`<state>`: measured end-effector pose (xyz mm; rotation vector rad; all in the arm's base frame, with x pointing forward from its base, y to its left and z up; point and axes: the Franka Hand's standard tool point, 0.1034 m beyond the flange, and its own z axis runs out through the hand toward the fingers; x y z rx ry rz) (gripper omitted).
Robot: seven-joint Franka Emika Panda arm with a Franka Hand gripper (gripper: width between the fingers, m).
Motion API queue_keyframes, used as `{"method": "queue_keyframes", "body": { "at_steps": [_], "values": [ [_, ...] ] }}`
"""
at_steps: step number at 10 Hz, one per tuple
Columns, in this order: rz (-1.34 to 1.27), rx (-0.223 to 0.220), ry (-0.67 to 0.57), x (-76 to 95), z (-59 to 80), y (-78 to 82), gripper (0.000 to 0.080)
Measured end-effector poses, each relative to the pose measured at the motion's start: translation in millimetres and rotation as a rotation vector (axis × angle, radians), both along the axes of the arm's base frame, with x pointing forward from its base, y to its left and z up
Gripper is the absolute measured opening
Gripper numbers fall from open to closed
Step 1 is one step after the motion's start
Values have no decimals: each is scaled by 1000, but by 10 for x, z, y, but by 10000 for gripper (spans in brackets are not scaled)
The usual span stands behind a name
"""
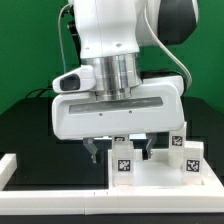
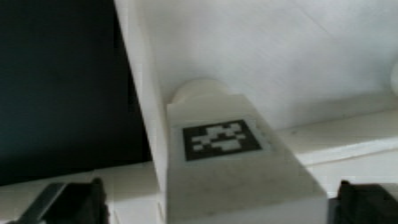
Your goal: Assemble square table
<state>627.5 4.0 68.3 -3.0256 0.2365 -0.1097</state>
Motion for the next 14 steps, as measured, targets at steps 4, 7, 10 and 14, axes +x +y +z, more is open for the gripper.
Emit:
{"method": "queue_keyframes", "body": {
  "at_steps": [4, 7, 10, 14],
  "values": [
    [-201, 17, 20, 0, 0, -7, 289],
    [-518, 43, 50, 5, 7, -29, 289],
    [-1054, 119, 127, -18, 1, -30, 291],
    [-1507, 194, 177, -23, -16, 26, 291]
  ]
}}
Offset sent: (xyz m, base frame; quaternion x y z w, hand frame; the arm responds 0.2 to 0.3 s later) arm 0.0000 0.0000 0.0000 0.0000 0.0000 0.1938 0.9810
